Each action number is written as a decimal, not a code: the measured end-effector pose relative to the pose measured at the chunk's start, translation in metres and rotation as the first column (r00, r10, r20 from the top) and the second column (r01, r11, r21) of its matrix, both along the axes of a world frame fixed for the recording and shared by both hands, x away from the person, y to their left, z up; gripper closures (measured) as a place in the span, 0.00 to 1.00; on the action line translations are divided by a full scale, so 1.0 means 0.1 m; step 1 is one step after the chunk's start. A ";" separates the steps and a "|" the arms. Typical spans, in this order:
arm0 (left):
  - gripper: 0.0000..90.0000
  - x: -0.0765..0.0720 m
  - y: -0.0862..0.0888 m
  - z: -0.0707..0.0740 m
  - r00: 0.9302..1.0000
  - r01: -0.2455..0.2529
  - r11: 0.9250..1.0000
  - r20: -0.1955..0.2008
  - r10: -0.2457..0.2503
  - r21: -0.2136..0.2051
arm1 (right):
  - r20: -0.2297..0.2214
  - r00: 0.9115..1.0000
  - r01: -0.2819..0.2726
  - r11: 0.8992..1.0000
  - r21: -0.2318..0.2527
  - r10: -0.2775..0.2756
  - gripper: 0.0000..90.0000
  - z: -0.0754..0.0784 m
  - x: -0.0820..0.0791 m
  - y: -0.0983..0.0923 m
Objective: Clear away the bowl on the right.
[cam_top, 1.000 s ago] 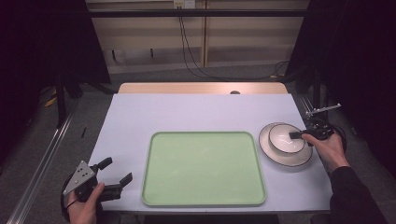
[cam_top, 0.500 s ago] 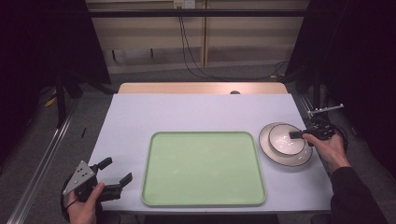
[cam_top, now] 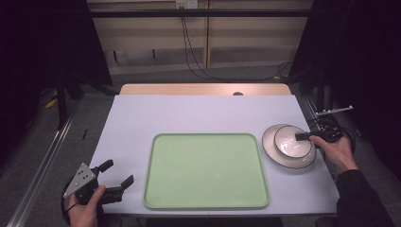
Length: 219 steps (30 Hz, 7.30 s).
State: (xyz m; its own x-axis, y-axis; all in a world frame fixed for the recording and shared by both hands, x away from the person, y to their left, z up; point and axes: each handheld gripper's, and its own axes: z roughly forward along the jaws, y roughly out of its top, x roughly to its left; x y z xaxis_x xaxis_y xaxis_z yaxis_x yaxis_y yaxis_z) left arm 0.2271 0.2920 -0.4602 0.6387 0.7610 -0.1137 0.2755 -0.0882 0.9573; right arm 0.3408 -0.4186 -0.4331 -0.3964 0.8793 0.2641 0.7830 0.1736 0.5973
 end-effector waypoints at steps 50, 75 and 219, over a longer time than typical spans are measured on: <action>0.02 -0.01 0.00 0.00 1.000 -0.005 1.000 0.010 0.005 0.014 | 0.100 0.976 -0.201 0.976 0.084 0.193 0.92 0.46 0.03 0.68; 0.02 -0.01 0.01 0.01 1.000 -0.008 1.000 0.013 0.008 0.017 | 0.070 0.968 -0.244 0.968 0.060 0.240 0.92 0.46 0.26 1.10; 0.02 0.02 0.00 0.00 1.000 0.001 1.000 0.006 -0.001 0.014 | 0.245 0.958 -0.138 0.989 -0.059 0.148 0.03 0.08 0.35 1.20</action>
State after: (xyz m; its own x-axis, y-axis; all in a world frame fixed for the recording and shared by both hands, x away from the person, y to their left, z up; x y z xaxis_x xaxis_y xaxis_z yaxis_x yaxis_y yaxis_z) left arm 0.2287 0.2922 -0.4605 0.6402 0.7618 -0.0988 0.2695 -0.1023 0.9576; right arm 0.3761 -0.2990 -0.4251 -0.5672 0.8166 0.1068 0.5767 0.3013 0.7594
